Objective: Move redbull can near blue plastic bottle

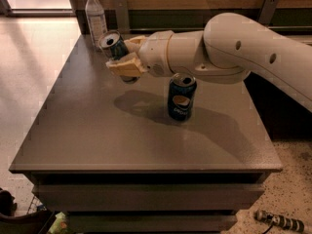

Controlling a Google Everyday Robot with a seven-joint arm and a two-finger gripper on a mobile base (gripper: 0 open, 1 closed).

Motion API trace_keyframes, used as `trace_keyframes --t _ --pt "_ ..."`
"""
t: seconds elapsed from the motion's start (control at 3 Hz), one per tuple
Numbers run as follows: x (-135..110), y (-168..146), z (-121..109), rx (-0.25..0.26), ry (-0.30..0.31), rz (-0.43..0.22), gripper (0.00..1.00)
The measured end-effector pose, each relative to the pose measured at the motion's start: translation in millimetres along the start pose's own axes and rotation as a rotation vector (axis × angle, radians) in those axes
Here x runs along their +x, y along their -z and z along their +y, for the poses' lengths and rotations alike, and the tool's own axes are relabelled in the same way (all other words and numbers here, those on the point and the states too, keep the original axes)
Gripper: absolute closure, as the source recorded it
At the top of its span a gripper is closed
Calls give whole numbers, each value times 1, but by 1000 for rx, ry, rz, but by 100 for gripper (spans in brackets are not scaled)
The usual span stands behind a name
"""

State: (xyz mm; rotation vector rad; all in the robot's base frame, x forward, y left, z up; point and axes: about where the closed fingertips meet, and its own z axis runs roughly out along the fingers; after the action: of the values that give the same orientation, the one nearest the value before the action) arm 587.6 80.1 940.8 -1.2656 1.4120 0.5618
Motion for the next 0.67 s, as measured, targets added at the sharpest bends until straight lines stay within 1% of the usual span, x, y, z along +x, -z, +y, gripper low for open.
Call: trace_keyframes --t 0.33,0.67 --pt "6 -8 -41 -4 -10 -7 100" --pt "9 -26 -82 -10 -49 -33 100"
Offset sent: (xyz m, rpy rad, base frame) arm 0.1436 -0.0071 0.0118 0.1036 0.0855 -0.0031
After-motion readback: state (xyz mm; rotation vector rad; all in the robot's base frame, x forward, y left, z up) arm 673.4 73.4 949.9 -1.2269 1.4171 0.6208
